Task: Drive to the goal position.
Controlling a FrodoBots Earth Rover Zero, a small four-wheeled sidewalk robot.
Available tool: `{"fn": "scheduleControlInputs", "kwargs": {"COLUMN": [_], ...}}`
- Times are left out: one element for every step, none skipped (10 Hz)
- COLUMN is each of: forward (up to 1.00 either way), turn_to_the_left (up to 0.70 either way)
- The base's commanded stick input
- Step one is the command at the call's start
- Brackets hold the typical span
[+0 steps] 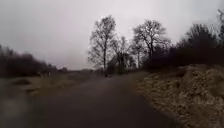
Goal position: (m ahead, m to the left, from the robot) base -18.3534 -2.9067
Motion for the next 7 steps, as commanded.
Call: {"fn": "scheduleControlInputs", "kwargs": {"forward": [0.7,0.7,0.47,0.0,0.0,0.0,0.0], "turn_to_the_left": [0.0,0.0,0.0,0.0,0.0,0.0,0.0]}}
